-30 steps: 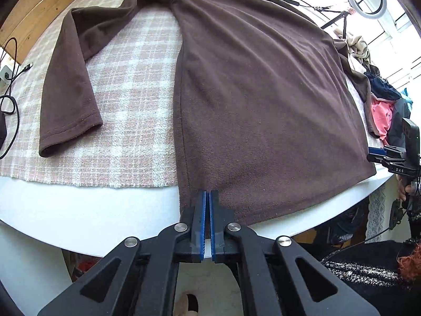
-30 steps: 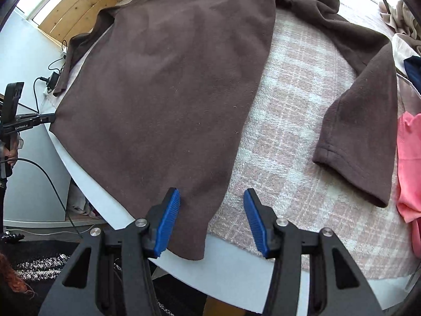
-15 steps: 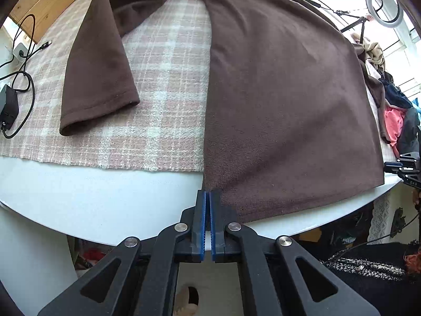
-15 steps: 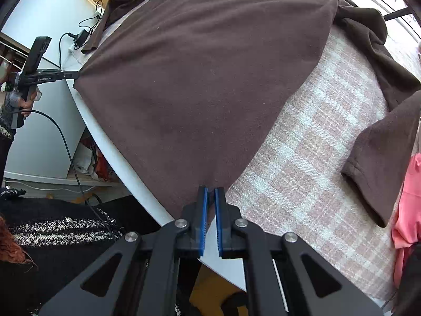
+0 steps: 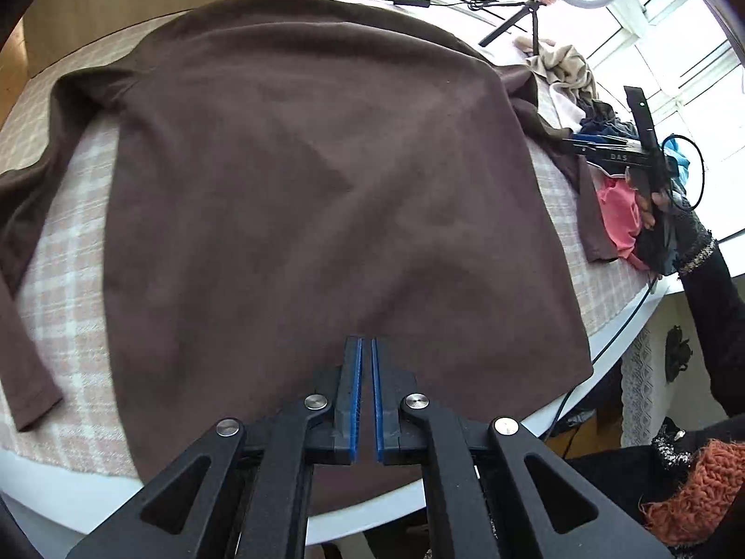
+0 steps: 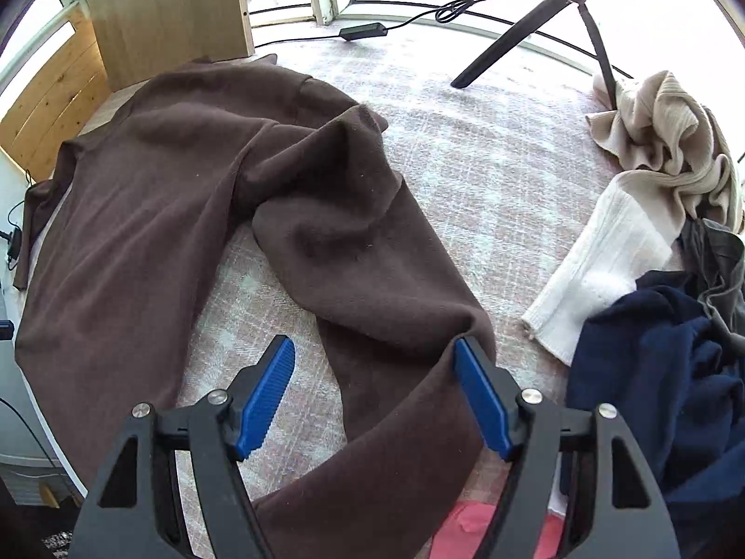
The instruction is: Fold clothes
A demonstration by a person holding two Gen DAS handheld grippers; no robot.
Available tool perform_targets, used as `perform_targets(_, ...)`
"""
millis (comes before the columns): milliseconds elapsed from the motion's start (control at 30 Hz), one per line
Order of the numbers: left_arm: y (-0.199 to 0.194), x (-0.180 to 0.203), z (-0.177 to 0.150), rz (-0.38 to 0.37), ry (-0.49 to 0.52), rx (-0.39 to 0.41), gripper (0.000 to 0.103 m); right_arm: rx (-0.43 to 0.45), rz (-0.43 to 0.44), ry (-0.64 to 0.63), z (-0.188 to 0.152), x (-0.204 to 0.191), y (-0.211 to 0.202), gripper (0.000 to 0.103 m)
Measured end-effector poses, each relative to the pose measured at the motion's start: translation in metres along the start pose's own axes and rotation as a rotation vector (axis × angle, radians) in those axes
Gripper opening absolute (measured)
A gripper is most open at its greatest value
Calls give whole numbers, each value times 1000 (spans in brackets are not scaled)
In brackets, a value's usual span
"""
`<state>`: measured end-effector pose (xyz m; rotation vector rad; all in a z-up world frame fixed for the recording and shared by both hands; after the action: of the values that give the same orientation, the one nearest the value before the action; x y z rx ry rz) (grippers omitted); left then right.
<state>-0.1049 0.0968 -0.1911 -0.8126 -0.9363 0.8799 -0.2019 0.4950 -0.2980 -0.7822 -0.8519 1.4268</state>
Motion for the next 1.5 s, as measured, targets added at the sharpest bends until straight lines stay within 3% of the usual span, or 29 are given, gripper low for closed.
perform_targets(133,40,22,-6,29,68,-113,7,-26,6,-82,-2,-8,25,67)
perform_targets(167,46,21,-9,40,70,-134,7,-13,2,-96,0,-5,22,36)
perform_targets(200,45,20,-11,37,61,-137,5,-17,-20,-120,2,1,16,15)
perform_targets(233,44,19,-13,34,51,-141,3,-23,-44,-146,5,8,10,10)
perform_targets(267,43,16,-13,24,31,-147,2,-11,-71,-162,10,18,-2,10)
perform_targets(333,41,13,-13,2,-2,-149,2,26,-257,-194,22,49,-28,10)
perform_targets(400,40,14,-13,0,-3,-151,2,80,-263,-165,29,69,-47,13)
perform_targets(533,36,18,-13,13,-3,-158,2,-24,-278,-210,29,74,-30,22)
perform_targets(600,28,16,-12,24,-22,-144,2,-5,-299,-205,27,63,-34,33)
perform_targets(667,8,9,-11,43,-48,-87,4,69,-196,-147,26,49,-55,45)
perform_targets(733,-17,-5,-10,93,-84,-17,7,129,-98,-80,24,31,-70,48)
perform_targets(833,-44,-44,-3,167,-146,63,15,135,57,-18,12,-9,-73,48)
perform_targets(933,-54,-97,14,255,-211,121,15,119,202,14,-3,-56,-66,48)
perform_targets(1033,-50,-133,41,280,-249,152,19,64,259,27,-21,-96,-46,48)
perform_targets(1133,-32,-159,72,300,-278,157,23,4,296,29,-37,-128,-33,48)
perform_targets(1267,-3,-184,94,352,-253,105,24,-8,274,29,-44,-146,-28,48)
perform_targets(1367,-2,-191,94,351,-216,100,5,-20,249,41,-47,-153,-25,48)
perform_targets(1433,-9,-196,90,358,-183,104,6,-41,222,46,-50,-156,-21,48)
perform_targets(1500,-26,-213,81,390,-231,125,0,-50,173,28,-52,-160,-22,48)
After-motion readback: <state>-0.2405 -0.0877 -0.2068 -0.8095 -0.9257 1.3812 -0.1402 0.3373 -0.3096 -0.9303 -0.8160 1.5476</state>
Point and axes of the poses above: each gripper's, at about its wrist camera, not at the fingertips, and y roughly the way its jaws point, x to its right, z to its top, the point moved 5 cm from there along y, roughly the way its jaws point, and after that the axes turned 9 degrees about x, right-handed, at the moved point
